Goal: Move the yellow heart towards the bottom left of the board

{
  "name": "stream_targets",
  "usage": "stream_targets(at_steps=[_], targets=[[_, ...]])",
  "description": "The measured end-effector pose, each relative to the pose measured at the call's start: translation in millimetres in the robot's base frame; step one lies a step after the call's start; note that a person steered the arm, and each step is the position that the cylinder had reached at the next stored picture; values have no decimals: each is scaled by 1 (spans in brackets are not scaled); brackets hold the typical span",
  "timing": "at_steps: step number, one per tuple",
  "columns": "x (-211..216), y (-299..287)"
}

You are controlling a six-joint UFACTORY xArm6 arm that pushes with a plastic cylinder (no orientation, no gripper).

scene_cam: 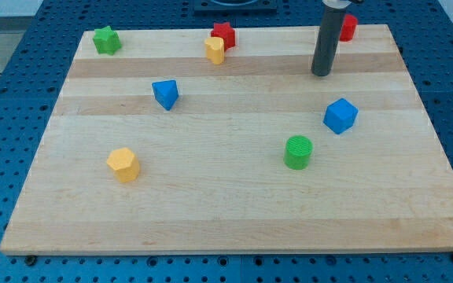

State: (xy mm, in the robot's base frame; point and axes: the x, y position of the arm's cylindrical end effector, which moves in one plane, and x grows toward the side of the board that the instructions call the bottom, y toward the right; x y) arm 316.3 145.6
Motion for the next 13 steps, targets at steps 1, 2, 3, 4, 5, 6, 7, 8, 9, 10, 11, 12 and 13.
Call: stream_targets(at_steps=[1,2,3,4,5,6,7,8,9,10,11,12,13], targets=[[0,0],[0,-4],[0,-11],[0,-32],[-8,-52],[-24,-77],[-31,-105],[-34,-108],[-45,-122],[-45,-136],[-49,-141],[-49,-158],[-49,-179]])
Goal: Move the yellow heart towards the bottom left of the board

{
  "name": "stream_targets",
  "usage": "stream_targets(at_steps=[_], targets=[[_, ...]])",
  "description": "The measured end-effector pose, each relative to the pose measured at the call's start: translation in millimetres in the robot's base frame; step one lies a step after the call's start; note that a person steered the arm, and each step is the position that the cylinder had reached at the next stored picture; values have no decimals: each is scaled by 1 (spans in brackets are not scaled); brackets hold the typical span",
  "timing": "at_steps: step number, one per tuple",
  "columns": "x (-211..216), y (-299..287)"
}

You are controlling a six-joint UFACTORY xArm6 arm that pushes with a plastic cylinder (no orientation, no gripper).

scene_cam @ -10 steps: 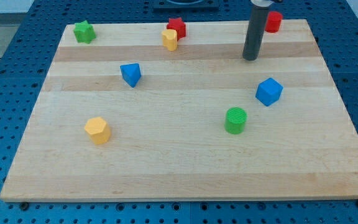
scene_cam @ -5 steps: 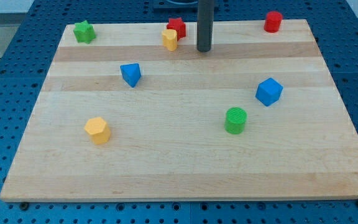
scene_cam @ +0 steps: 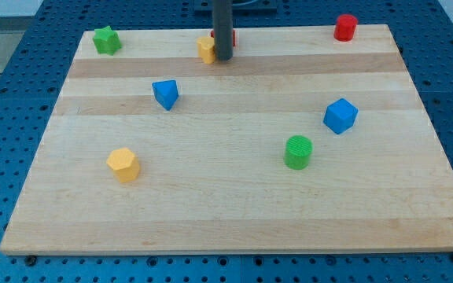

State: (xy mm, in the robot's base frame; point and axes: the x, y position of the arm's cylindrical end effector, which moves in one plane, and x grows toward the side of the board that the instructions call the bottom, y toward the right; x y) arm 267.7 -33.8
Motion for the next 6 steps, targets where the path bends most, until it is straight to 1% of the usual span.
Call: stream_targets(at_steps=[1,2,3,4,5,6], targets=[[0,-28],[32,-34],[49,-80],[39,-127],[6,-145],[-32,-138]])
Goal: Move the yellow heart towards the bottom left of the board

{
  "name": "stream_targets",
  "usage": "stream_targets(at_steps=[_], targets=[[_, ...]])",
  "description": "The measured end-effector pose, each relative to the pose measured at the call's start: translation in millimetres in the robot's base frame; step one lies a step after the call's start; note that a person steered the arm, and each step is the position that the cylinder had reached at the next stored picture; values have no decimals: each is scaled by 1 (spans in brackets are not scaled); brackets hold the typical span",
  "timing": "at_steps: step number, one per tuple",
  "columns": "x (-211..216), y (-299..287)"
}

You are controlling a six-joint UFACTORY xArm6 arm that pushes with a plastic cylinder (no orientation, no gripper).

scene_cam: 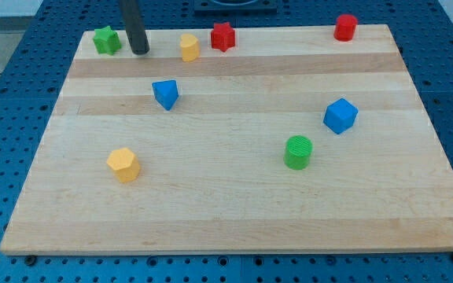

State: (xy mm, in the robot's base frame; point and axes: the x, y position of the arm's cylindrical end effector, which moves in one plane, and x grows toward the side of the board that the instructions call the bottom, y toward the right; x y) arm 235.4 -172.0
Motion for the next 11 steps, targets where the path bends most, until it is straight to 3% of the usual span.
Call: stream_targets(at_steps=[2,4,6,10,11], targets=[[-41,57],[-5,71],[-1,111],[136,141],[132,129]])
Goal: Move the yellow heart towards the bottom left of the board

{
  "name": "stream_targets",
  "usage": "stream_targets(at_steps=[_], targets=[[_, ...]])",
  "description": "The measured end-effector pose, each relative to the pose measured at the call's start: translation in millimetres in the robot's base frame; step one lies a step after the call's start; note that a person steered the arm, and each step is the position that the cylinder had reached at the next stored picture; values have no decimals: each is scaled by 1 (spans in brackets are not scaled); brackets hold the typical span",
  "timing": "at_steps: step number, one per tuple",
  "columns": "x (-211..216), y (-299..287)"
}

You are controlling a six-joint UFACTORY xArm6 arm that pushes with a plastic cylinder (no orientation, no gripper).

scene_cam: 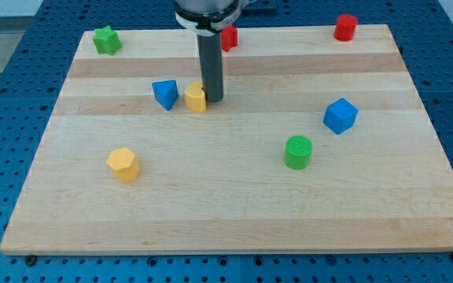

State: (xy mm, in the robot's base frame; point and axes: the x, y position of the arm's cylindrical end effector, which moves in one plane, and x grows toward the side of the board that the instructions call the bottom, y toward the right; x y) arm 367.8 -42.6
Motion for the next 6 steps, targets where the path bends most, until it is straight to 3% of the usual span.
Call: stream_targets(at_steps=[2,4,6], targets=[[-24,-22],[29,-28],[42,-72]])
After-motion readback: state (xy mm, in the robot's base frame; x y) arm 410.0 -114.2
